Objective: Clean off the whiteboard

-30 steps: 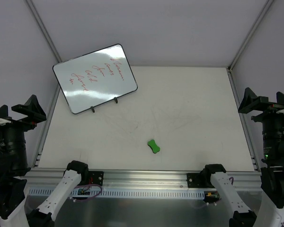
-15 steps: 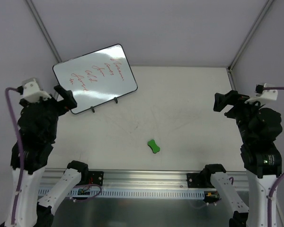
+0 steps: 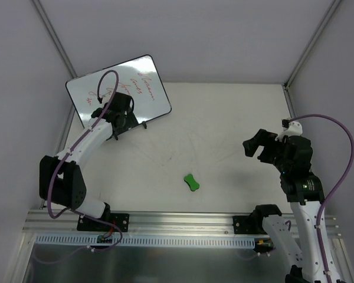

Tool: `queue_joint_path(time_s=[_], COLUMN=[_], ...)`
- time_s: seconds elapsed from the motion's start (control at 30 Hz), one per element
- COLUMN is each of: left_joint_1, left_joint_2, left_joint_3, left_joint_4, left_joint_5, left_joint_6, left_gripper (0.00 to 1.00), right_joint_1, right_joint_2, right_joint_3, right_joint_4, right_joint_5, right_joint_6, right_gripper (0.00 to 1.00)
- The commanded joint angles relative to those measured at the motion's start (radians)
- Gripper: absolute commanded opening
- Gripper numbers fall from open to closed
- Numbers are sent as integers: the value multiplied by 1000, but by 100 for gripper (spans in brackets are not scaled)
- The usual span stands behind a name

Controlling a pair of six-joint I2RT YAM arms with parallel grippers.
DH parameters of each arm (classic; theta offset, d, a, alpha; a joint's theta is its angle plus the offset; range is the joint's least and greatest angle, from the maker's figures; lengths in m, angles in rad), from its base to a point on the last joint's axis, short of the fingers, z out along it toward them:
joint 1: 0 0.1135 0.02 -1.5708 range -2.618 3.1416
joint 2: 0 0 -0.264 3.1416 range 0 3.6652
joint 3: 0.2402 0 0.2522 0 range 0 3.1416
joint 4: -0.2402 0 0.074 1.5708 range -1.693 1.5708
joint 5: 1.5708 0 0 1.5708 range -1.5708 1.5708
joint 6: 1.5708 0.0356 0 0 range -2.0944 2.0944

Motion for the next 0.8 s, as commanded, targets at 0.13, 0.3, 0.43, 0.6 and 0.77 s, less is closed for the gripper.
queue_joint_path(time_s=[0.13,0.3,0.43,0.6,0.77], left_joint_1=[76,133,134,141,148], left_joint_2=[122,176,236,276,309], left_joint_3=[-28,-81,-79,-89,-76], left_joint_4=[121,222,259,282,290], left_joint_5=[-25,8,28,18,15], left_joint_6=[-92,-57,-49,-61,-47], left_gripper=[92,83,71,59,55], right_joint_1=[3,5,3,5,5], right_joint_2=[-46,-49,-45,-37,-45], right_joint_3=[-25,-42,-50,-50,-62], right_joint_4=[36,37,36,39,36], right_joint_5=[-86,-108,-115,-132,-146], right_joint_6=[9,3,15,28,37], right_gripper=[99,99,99,99,99])
